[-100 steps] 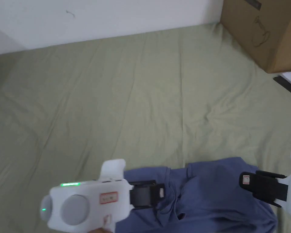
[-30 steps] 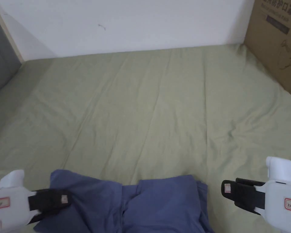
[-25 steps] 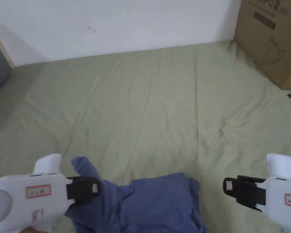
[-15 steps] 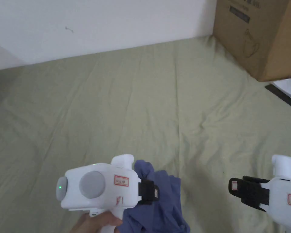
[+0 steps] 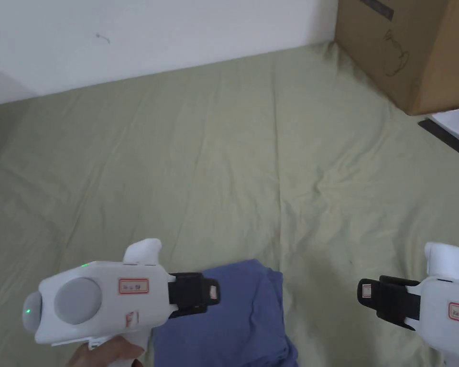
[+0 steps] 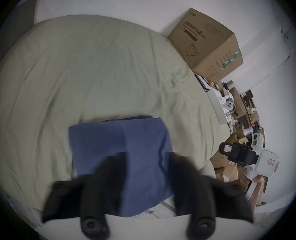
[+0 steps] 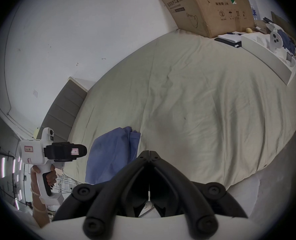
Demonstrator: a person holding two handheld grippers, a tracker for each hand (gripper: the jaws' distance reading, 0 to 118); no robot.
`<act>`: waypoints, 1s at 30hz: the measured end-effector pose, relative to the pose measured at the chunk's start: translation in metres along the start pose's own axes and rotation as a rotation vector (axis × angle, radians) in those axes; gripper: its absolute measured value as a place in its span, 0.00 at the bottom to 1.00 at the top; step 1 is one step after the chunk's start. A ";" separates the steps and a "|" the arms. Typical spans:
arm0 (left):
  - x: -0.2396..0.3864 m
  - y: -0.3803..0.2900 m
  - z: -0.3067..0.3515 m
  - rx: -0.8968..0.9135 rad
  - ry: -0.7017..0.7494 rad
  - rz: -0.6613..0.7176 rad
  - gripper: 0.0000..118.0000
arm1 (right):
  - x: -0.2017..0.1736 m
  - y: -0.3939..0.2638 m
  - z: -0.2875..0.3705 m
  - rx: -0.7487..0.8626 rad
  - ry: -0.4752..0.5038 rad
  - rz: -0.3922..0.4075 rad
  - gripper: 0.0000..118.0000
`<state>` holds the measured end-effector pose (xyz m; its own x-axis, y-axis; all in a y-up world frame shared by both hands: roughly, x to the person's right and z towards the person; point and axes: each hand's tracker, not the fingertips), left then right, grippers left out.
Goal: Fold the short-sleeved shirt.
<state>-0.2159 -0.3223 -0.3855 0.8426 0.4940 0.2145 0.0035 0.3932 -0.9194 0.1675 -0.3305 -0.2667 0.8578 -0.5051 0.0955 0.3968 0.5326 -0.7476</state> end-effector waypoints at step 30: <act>-0.030 -0.028 0.000 -0.005 -0.265 0.102 0.11 | -0.065 0.000 -0.050 -0.108 0.052 0.200 0.00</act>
<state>-0.2412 -0.3480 -0.3657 0.6685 0.7166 0.1991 -0.0707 0.3278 -0.9421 0.0952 -0.3318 -0.3056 0.8968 -0.4325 -0.0935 0.1811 0.5515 -0.8143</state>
